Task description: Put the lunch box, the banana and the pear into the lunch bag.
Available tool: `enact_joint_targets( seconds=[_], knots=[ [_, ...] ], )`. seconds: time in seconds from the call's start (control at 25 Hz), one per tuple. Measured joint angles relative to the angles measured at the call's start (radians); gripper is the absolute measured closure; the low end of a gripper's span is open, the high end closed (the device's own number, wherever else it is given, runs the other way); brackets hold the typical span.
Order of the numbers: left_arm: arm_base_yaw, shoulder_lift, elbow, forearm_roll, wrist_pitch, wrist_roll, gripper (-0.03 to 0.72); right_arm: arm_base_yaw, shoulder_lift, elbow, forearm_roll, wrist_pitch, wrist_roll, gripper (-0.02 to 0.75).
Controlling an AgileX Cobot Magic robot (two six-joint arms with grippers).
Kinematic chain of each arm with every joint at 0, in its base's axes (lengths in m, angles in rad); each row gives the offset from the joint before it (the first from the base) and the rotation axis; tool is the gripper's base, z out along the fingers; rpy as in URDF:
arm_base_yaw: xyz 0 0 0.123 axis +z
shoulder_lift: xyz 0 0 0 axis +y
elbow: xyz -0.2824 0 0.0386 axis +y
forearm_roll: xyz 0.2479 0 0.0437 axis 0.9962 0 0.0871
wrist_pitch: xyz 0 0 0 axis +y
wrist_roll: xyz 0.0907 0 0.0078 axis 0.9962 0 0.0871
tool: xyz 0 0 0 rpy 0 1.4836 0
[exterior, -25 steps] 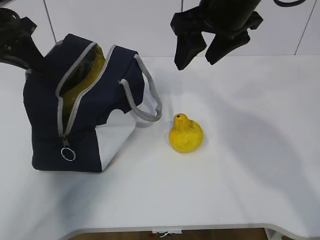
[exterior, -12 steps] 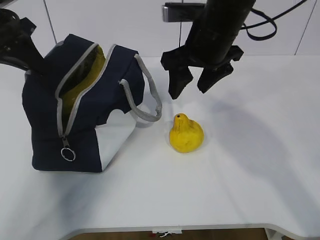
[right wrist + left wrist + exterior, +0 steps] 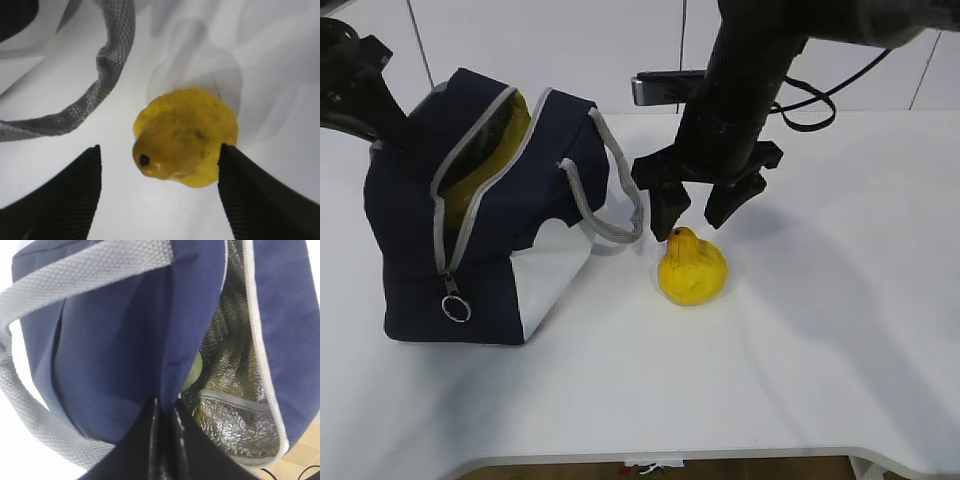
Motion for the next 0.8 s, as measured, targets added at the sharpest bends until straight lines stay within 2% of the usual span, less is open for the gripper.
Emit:
enact_joint_targets(
  seconds=[0.24, 0.8],
  knots=[
    [0.000, 0.000, 0.000, 0.000, 0.000, 0.000, 0.687, 0.000, 0.032, 0.000, 0.006, -0.036, 0.002, 0.164],
    [0.000, 0.000, 0.000, 0.000, 0.002, 0.000, 0.687, 0.000, 0.050, 0.000, 0.006, -0.012, 0.002, 0.167]
  ],
)
